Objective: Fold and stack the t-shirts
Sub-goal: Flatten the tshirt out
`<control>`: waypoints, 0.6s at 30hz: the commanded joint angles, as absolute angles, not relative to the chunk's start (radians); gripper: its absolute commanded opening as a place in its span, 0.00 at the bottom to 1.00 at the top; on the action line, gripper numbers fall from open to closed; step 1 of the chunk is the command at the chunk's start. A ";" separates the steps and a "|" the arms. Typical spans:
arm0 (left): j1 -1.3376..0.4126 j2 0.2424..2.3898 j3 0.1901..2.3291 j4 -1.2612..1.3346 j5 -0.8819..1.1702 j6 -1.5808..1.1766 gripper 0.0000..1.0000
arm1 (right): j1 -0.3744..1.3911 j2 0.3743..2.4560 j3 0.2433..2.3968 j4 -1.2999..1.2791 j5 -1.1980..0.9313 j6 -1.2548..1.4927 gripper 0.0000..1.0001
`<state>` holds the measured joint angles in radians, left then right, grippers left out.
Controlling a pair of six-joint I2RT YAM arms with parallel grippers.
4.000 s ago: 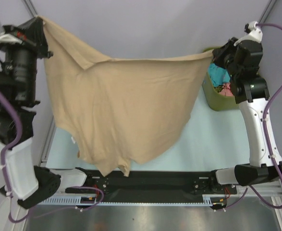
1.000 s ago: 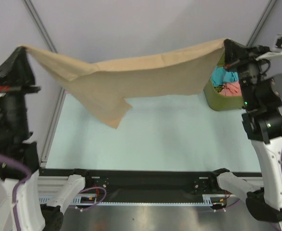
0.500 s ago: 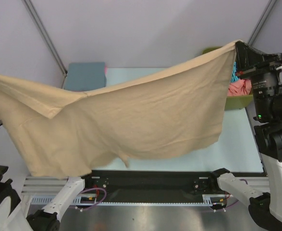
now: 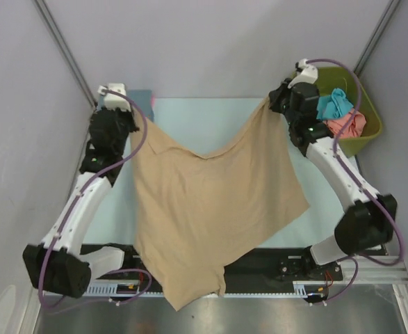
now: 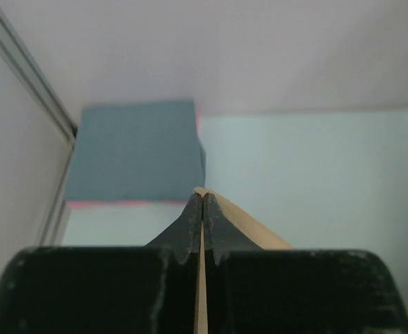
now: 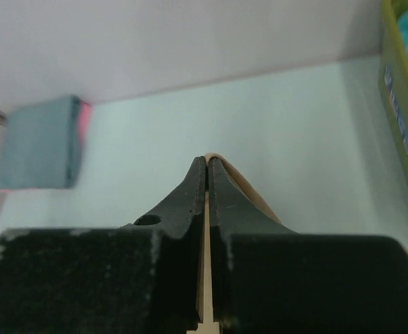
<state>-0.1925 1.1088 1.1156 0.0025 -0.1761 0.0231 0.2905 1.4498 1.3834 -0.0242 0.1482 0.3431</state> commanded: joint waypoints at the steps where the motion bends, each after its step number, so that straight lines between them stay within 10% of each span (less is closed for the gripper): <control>1: -0.195 1.164 1.019 0.216 -0.254 0.083 0.01 | 0.247 1.558 1.385 0.147 0.140 0.327 0.00; 18: -0.121 1.799 1.454 0.014 -0.227 -0.077 0.00 | 0.186 2.269 2.031 -0.149 0.081 0.199 0.00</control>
